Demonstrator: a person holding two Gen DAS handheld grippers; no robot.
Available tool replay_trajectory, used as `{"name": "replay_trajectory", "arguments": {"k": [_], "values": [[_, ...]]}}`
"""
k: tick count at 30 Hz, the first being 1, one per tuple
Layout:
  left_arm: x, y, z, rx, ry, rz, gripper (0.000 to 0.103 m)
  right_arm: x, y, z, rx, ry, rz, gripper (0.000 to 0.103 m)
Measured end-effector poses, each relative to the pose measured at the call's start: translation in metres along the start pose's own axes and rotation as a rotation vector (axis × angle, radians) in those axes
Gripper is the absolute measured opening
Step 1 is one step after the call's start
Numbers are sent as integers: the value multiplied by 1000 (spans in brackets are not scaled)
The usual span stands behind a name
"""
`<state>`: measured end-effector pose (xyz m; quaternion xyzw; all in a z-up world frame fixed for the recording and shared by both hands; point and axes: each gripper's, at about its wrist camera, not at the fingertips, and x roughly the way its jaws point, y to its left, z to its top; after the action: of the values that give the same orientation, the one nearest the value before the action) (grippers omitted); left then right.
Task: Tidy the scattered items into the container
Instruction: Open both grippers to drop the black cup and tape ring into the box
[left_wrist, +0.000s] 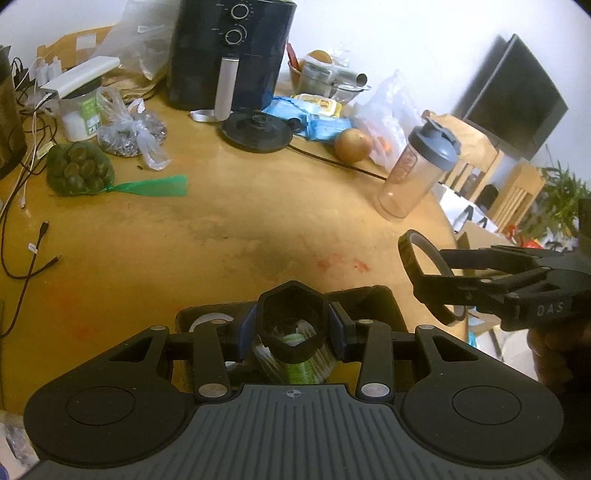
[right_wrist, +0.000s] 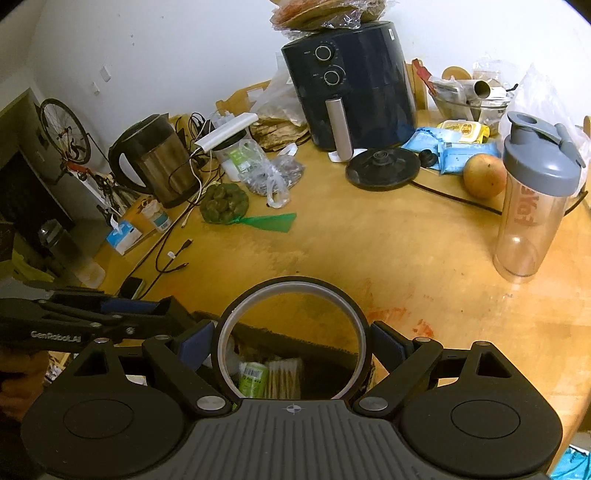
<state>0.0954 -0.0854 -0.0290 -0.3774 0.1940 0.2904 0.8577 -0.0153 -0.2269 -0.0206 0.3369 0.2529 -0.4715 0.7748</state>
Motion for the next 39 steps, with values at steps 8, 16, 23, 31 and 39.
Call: {"name": "replay_trajectory", "arguments": {"k": [8, 16, 23, 31, 39], "values": [[1, -6, 0, 27, -4, 26, 56, -2, 3, -4, 16, 1, -6, 91], [-6, -2, -6, -17, -17, 77, 74, 1, 9, -5, 2, 14, -14, 91], [-11, 2, -10, -51, -24, 126, 76, 6, 15, -7, -18, 35, -6, 91], [-12, 3, -9, -36, -7, 171, 80, 11, 20, -5, -43, 40, -4, 91], [-16, 6, -9, -47, -10, 188, 80, 13, 26, 1, -78, 25, 1, 91]]}}
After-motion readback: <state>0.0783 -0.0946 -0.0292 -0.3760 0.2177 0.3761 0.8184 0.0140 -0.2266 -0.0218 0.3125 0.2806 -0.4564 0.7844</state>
